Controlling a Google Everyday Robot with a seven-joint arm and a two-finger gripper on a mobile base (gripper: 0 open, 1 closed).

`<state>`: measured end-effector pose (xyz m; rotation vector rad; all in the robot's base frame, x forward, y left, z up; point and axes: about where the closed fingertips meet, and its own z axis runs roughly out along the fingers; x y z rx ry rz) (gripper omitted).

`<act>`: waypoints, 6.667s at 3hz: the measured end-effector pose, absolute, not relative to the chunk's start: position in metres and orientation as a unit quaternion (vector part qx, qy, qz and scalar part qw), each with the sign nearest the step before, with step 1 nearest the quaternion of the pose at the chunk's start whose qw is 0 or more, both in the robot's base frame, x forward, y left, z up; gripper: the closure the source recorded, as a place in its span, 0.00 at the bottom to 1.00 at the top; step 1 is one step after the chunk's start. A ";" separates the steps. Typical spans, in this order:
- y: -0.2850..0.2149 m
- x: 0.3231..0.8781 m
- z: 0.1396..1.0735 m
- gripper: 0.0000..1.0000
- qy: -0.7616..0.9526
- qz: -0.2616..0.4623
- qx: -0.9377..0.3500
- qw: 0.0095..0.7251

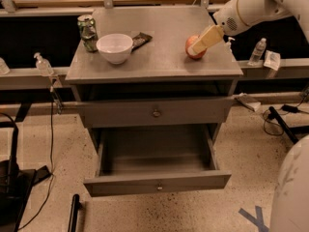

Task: Place apple into middle drawer

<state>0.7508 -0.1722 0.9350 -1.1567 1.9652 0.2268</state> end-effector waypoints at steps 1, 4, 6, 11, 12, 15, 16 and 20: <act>-0.170 0.774 0.925 0.00 0.770 0.087 -0.459 0.434; -0.169 0.814 0.888 0.00 0.760 0.091 -0.434 0.475; -0.182 0.823 0.857 0.21 0.779 0.107 -0.390 0.479; -0.110 0.730 0.926 1.00 0.681 0.227 -0.497 0.488; -0.105 0.676 0.939 1.00 0.674 0.216 -0.536 0.461; -0.070 0.644 0.912 1.00 0.605 0.232 -0.603 0.466; -0.054 0.623 0.877 1.00 0.585 0.242 -0.633 0.445; -0.136 0.608 0.692 1.00 0.608 0.240 -0.573 0.494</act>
Offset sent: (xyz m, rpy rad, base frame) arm 0.0835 -0.0026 -0.0265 0.1022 -0.2451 -0.0467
